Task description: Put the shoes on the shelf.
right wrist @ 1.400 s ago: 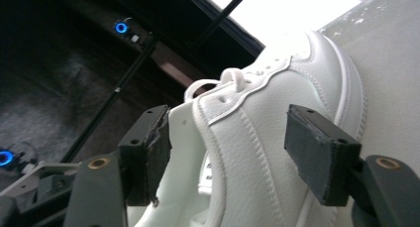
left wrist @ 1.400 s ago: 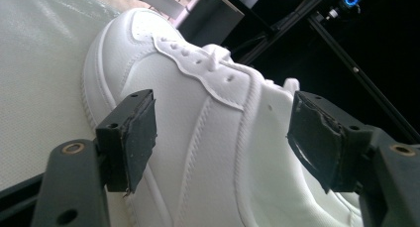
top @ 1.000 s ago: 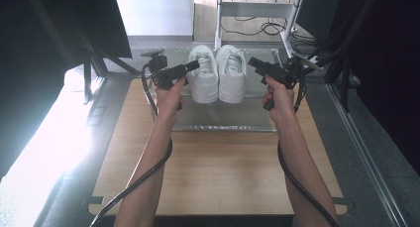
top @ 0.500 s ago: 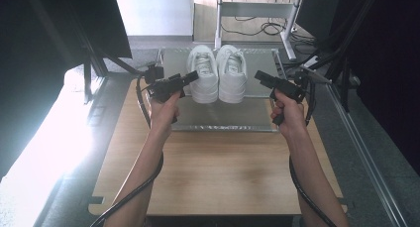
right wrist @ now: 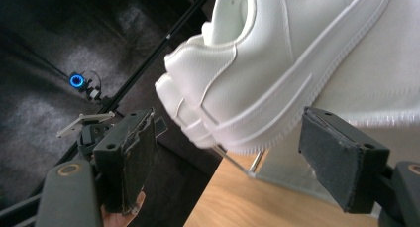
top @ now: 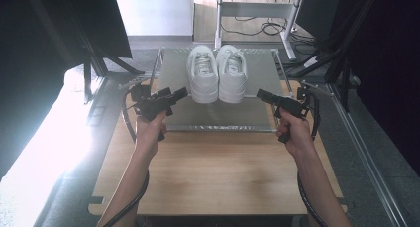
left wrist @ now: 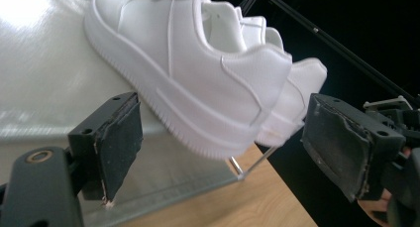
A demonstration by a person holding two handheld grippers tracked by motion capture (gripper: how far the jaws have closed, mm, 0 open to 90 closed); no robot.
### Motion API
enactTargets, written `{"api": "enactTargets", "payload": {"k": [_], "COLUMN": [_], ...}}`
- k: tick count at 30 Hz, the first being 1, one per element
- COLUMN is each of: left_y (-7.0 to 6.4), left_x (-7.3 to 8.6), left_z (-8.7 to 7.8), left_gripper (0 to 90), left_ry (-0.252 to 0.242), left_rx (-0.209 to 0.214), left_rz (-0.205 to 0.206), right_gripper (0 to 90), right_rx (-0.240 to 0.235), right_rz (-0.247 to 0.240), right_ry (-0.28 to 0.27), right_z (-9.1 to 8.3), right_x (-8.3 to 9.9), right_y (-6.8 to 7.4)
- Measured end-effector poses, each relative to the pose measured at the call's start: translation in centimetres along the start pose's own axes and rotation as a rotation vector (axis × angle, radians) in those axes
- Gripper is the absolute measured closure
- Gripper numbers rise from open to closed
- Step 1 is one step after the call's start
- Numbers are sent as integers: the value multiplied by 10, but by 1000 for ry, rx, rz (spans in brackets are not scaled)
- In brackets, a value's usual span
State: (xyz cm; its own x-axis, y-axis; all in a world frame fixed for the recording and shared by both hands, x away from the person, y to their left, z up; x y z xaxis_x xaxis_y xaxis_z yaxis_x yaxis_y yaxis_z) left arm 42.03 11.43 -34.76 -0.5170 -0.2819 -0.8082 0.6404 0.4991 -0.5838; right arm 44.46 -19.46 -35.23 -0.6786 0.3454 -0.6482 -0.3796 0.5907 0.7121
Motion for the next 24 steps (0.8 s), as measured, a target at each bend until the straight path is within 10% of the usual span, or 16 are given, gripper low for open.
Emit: {"api": "enactTargets", "payload": {"k": [14,24], "left_y": [6,27], "left_x": [62,115], "left_z": [-28,-42], "left_gripper": [137,104], "left_ry": [88,170], "left_rx": [-22,-84], "left_rz": [42,43], "right_gripper": [181,175], "right_rx": [10,104], "right_rz": [-35,-103], "right_ry": [60,132], "right_z": [-23,-36], "right_x": [42,86], "right_y": [-24,-59]}}
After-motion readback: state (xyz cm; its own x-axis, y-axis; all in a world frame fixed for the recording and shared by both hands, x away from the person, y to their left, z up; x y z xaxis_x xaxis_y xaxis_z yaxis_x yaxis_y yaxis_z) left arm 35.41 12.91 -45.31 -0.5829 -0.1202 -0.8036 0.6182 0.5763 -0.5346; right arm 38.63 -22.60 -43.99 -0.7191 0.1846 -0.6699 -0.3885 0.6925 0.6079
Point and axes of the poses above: each handheld gripper's, and its own axes: z roughly forward along the jaws, x roughly out of its underside, y roughly to its left, the point moved 8 cm from there along z, roughly forward along the jaws, and after that the axes turned 14 degrees about x, right-handed, at the moved point
